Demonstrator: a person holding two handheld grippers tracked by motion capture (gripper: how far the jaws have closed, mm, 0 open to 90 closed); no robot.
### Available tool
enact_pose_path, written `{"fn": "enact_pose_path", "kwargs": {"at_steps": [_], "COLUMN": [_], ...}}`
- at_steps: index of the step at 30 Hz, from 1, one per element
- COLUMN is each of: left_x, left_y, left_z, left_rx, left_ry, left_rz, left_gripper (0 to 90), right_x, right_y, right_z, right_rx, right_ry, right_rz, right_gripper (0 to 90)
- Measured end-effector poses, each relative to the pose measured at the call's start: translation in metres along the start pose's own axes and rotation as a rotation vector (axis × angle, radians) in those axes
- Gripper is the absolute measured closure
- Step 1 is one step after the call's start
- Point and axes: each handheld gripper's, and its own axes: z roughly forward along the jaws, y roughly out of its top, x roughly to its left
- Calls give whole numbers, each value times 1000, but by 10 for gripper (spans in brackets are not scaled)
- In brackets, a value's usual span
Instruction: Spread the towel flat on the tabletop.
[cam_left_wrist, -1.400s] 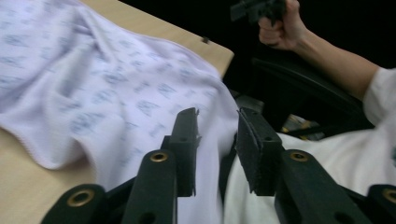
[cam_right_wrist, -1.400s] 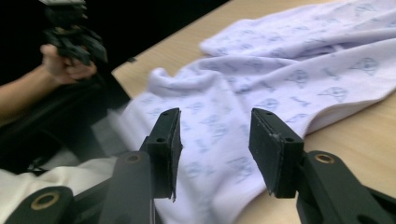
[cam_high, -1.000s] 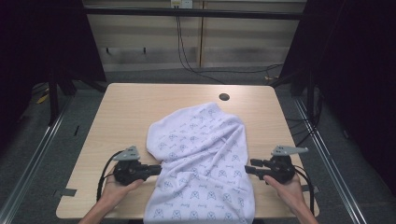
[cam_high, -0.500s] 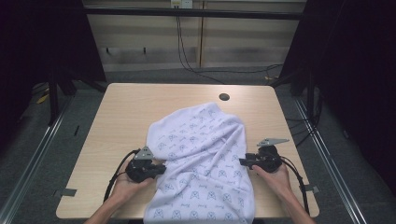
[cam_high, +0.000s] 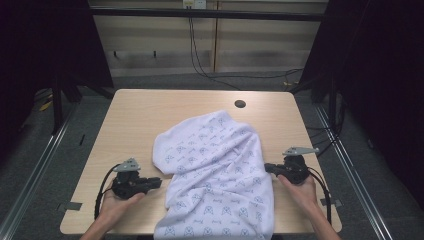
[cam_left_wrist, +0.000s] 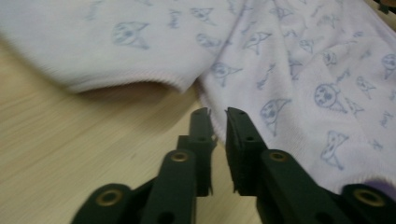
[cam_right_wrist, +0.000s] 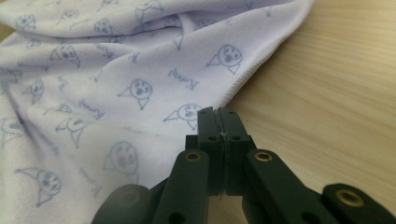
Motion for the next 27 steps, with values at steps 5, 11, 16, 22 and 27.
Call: {"fn": "enact_pose_path", "kwargs": {"at_steps": [5,11,16,22,27], "left_x": [-9,-16,-30,-46,-33], "left_y": [15,26,12,-28,-27], "left_z": [32,56,41,-8,-31], "left_rx": [56,95,142,150,21], "left_ry": [12,54,-25,-172,-161], "left_rz": [50,133,133,82,34], "left_gripper": [620,860,877,862,808], "right_x": [-7,-5,4,31,33], "right_y": [-18,-37,-55,-59,-41], "right_z": [-17,-40,-55,-59,-45], "right_rx": [15,15,47,65,34], "right_ry": [4,19,79,196,183], "right_rz": [12,20,28,-41,-57], "right_gripper": [892,891,889,724,636]}}
